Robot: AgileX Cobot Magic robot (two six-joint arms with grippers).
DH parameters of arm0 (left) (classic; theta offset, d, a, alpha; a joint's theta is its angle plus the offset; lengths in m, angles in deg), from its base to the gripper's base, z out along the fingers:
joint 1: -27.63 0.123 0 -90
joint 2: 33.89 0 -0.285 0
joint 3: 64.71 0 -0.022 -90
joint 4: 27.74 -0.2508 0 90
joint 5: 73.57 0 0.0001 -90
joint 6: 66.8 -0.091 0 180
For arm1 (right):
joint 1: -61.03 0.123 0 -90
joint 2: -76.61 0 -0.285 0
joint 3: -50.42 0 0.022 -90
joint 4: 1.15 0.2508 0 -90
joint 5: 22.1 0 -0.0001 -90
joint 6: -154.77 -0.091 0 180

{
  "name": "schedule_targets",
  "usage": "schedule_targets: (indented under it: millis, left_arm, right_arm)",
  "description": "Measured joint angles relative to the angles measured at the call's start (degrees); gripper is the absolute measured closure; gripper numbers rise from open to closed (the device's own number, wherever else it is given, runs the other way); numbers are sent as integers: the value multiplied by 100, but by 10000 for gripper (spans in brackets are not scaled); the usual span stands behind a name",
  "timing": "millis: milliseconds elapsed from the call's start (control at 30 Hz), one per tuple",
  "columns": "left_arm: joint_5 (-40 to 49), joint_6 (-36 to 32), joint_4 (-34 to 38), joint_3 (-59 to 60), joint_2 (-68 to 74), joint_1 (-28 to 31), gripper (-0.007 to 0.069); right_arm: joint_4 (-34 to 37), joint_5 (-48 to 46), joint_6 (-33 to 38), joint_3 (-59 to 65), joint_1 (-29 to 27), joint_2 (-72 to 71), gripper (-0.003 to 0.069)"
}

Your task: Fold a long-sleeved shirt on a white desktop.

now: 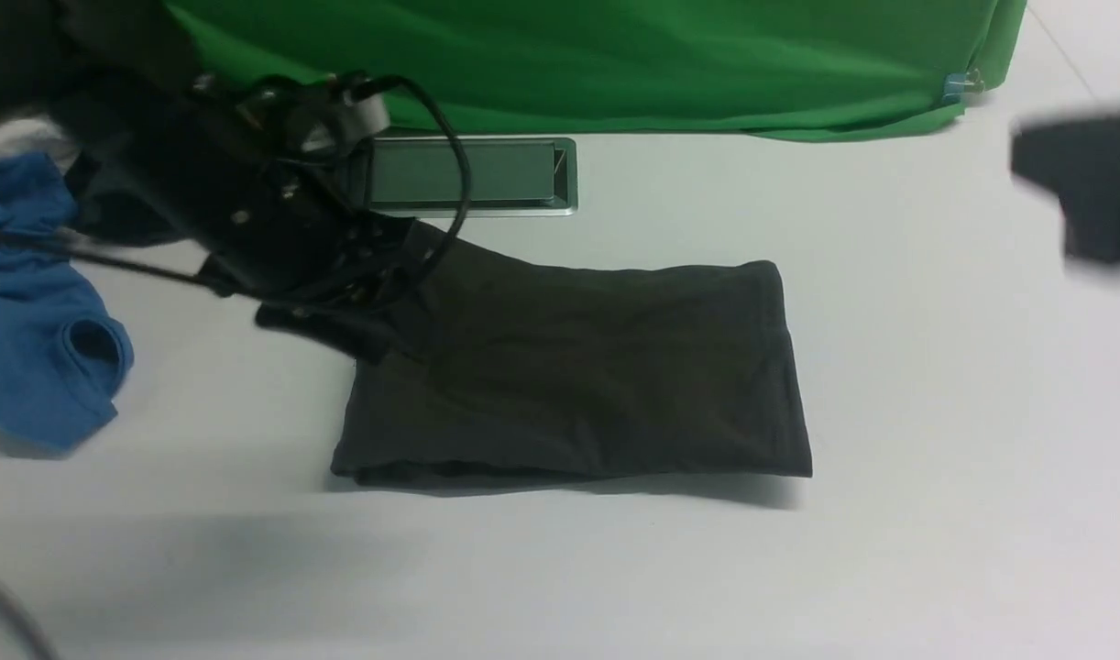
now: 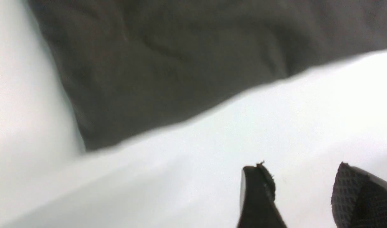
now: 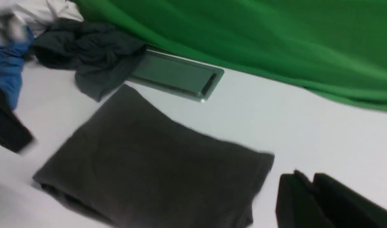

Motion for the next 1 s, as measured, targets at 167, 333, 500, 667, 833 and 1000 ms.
schedule_targets:
  millis: [167, 333, 500, 667, 833, 1000]
  left_arm:
    - [44, 42, -3, 1092, -1533, 0, 286]
    - [-186, 36, -3, 2393, -3084, 0, 302]
    - [-255, -173, -3, 3406, -4223, 0, 424]
    - [-715, -239, -84, 3761, -5102, 0, 593]
    - [-1341, -239, -79, 3761, -5770, 0, 607]
    - [-1955, -235, -79, 3763, -6116, 0, 606]
  right_arm:
    - [131, 570, -792, 1764, 0, -1025, 550]
    - [158, 854, -902, 2395, 0, -1680, 545]
    - [158, 931, -909, 2435, 0, -1829, 538]
    - [163, 935, -914, 2442, 0, -1834, 529]
    - [163, 935, -926, 2442, 0, -1834, 517]
    - [163, 935, -918, 2442, 0, -1834, 505]
